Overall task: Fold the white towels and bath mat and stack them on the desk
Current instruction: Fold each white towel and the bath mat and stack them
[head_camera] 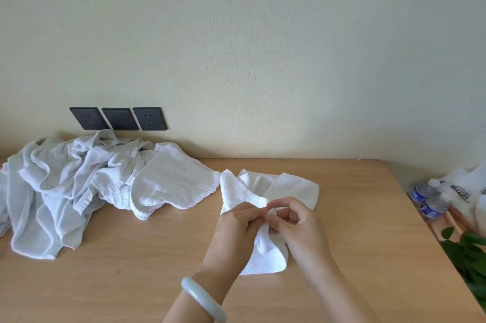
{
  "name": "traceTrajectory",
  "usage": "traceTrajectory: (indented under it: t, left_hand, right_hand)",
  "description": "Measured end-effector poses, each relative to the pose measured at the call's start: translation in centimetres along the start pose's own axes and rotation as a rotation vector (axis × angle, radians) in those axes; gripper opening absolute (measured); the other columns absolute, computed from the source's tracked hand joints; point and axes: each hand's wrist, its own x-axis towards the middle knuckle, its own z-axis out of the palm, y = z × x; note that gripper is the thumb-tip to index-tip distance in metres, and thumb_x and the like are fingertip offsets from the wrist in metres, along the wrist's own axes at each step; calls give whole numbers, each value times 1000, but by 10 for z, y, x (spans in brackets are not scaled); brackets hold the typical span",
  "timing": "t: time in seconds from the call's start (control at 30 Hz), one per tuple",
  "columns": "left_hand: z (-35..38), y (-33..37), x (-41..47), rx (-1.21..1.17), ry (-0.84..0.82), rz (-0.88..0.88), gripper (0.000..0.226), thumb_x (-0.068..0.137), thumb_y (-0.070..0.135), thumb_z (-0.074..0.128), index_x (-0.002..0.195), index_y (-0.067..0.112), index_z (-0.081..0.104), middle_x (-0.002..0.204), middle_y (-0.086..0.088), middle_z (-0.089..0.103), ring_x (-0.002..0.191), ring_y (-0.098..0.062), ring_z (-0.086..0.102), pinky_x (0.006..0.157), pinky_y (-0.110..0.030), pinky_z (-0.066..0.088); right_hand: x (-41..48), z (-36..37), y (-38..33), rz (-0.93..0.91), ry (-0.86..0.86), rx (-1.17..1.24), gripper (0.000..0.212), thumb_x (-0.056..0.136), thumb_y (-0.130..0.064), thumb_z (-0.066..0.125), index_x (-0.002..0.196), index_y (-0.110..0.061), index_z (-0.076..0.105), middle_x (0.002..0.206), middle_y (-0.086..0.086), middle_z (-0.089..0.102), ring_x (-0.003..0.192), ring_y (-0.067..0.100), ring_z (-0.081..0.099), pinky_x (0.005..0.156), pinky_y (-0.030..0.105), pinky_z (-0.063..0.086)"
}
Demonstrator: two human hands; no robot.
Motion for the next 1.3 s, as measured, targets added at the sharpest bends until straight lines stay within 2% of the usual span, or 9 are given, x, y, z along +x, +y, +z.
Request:
traceTrajectory:
  t: [0.17,0.27,0.4,0.53,0.73,0.9,0.97,1.07,1.3]
  left_hand:
    - [1,-7,7,101,28,-119,28,87,12,61,106,31,66,95,12,65,84,-8,60,75,-19,47]
    - [-11,-23,14,209,77,-308,11,87,15,56,80,23,57,76,5,60,74,-20,55,65,-28,44]
    - [-51,-44,25,307,70,-584,6,87,21,60,85,16,62,78,-1,66,75,-23,60,65,-32,47]
    - [-102,-25,49,-288,38,-848,22,95,22,60,97,0,58,62,-19,65,48,-27,61,47,-29,52]
    - [-177,75,90,-517,270,-417,11,92,4,56,90,8,67,59,-8,65,47,-20,65,49,-25,57]
    - [-204,80,146,-137,236,-457,10,90,2,59,96,2,68,53,-8,57,33,-13,48,35,-17,43]
    - [-199,73,163,-84,152,-538,7,93,2,59,96,1,65,50,-11,59,32,-14,53,35,-19,47]
    - [-193,76,186,-197,76,-604,6,95,0,55,95,3,61,52,-14,66,42,-18,65,44,-27,57]
    - [-205,114,182,-617,137,-366,17,88,-15,51,86,0,59,77,-19,70,69,-30,73,69,-33,61]
  right_hand:
    - [20,-8,-35,-156,126,99,7,81,-5,72,81,-11,69,72,6,68,66,17,63,67,26,49]
    - [39,-22,-75,-262,165,276,10,81,1,69,82,-8,66,69,1,66,63,11,60,62,20,50]
    - [72,-58,-112,-330,290,272,15,82,2,68,78,-12,65,61,-3,66,58,14,60,68,30,51]
    - [90,-89,-125,-333,356,194,14,82,1,70,77,-12,66,58,-2,67,55,14,60,72,34,50]
    - [85,-114,-167,-570,397,118,9,84,-9,70,80,-15,66,65,3,65,57,11,59,59,18,50]
    - [124,-126,-162,-376,339,20,10,85,-8,69,77,-8,65,49,-1,63,42,4,51,45,14,42]
    - [144,-126,-146,-240,314,-29,10,85,-7,71,80,-3,64,46,-2,62,38,3,48,41,13,39]
    - [164,-126,-141,-108,294,55,12,84,-7,72,83,0,62,45,-1,62,36,4,48,41,14,42]
    - [114,-142,-180,-233,271,254,11,85,-2,65,79,-8,60,54,1,66,52,7,63,51,15,49]
